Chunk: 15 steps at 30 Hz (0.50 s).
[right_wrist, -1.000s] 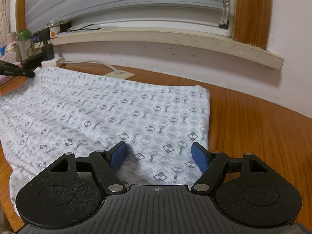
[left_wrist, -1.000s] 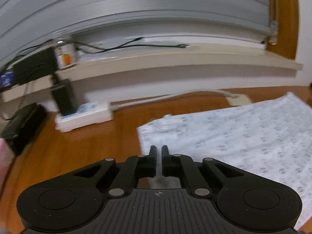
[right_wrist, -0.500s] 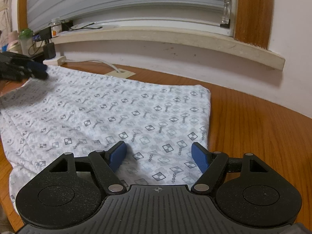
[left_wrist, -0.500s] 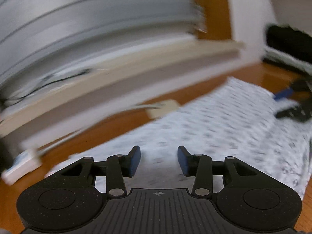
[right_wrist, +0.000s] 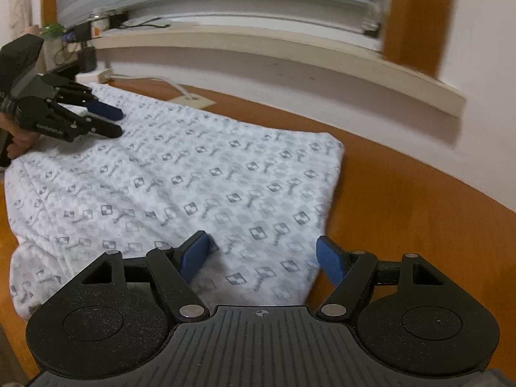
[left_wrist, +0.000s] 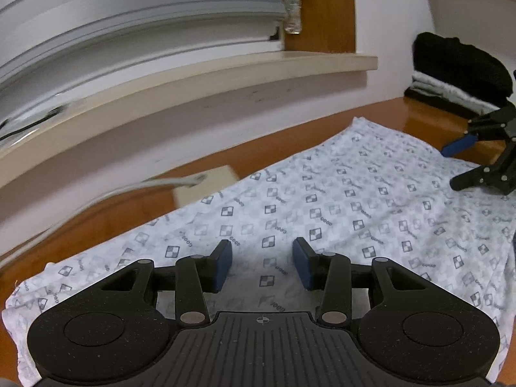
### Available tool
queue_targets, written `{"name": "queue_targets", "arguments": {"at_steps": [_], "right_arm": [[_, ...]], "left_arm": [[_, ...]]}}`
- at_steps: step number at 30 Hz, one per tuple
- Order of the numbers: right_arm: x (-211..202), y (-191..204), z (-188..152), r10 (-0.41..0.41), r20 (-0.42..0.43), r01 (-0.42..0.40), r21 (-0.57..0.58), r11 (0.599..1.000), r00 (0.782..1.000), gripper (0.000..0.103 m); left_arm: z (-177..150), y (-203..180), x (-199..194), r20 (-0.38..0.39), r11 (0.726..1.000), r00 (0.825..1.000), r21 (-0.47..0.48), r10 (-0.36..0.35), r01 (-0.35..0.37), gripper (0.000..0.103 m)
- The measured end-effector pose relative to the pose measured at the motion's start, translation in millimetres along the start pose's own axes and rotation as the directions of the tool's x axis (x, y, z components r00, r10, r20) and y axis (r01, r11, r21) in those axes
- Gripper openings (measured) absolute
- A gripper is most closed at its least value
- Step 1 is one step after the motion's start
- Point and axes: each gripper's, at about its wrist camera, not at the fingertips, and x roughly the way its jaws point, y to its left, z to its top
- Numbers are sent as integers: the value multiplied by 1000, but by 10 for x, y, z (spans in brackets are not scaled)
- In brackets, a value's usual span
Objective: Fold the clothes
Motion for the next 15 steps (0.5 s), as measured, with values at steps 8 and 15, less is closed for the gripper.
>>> {"name": "queue_targets", "arguments": {"at_steps": [8,15], "right_arm": [[-97,-210,-5,-126,-32,126,-14,992,992,72],[-202,218,152,-170,48,173,-68,983,984,72]], "left_arm": [[184,-253,188,-3,1000,1000,18,21,-21,58],[166,153,-246,53,999,998,-47,27,-25,77]]}}
